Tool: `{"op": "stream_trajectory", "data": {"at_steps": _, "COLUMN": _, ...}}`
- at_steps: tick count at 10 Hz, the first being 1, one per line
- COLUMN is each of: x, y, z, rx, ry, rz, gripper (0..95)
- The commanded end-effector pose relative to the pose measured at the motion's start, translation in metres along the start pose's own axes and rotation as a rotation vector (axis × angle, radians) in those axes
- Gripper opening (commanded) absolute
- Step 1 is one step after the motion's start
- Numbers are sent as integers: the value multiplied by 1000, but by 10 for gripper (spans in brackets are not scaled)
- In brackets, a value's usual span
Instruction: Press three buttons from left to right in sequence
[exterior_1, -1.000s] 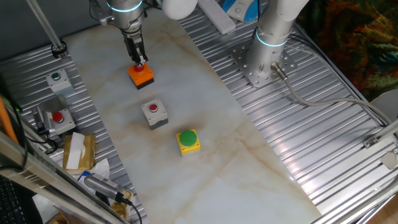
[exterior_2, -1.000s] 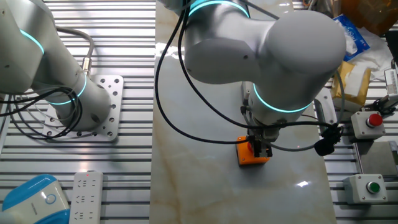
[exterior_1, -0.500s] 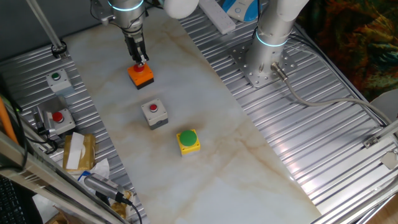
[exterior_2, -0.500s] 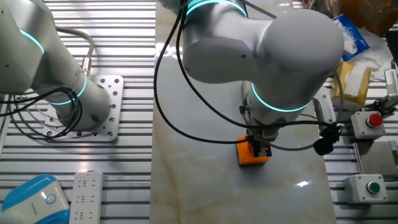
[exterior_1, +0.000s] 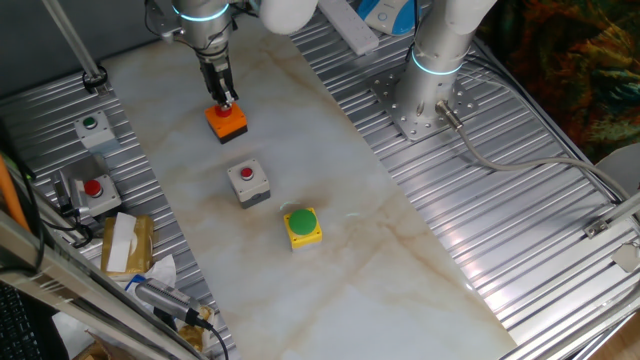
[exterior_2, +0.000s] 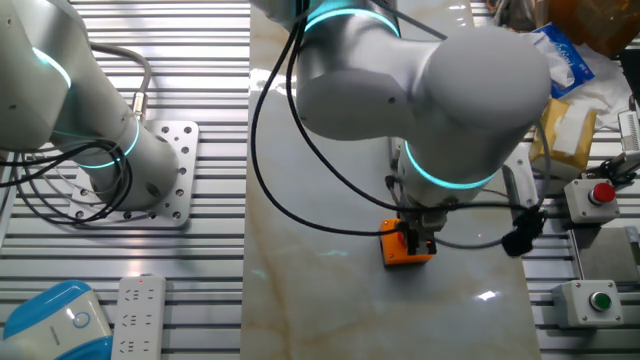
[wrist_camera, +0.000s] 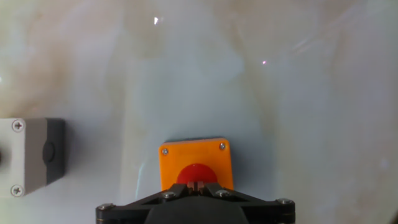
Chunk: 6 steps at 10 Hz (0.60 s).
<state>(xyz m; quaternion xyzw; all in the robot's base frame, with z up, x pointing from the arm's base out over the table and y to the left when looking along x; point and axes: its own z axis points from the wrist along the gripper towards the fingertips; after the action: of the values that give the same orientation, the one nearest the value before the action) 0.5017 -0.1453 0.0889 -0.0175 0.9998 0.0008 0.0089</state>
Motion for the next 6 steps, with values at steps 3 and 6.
{"op": "stream_trajectory", "data": {"at_steps": 3, "x": 2, "y": 3, "z": -31, "rx": 71, "ry": 6, "rz": -21, "gripper": 0}}
{"op": "stream_trajectory", "data": {"at_steps": 6, "x": -2, "y": 9, "z": -27, "rx": 31, "ry": -9, "rz": -11, "gripper": 0}}
